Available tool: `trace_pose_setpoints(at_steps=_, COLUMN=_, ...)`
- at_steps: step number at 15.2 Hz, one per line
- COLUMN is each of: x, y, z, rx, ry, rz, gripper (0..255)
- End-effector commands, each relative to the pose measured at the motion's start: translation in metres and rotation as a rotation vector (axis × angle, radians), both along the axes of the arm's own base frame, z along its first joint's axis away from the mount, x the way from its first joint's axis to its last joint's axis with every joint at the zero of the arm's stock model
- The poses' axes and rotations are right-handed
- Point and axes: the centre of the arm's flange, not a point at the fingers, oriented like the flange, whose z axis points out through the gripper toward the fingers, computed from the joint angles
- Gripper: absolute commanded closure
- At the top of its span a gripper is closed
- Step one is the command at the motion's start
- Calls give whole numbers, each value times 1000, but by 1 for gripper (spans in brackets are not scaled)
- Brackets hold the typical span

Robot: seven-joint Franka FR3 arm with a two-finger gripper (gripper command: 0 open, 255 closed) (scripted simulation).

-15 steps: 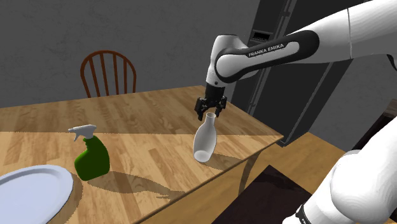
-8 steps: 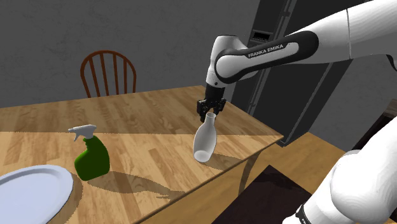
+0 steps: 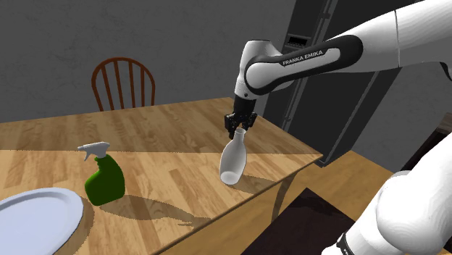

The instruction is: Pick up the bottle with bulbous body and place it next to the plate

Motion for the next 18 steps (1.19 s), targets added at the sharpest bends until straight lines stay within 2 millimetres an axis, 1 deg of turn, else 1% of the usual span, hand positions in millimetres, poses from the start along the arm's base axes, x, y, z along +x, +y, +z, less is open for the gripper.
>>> trace_pose_setpoints(at_steps=1, x=0, y=0, z=-1, rx=0, ry=1, rz=0, gripper=255)
trace_pose_setpoints(at_steps=18, x=0, y=0, z=89, rx=0, ry=1, rz=0, gripper=255)
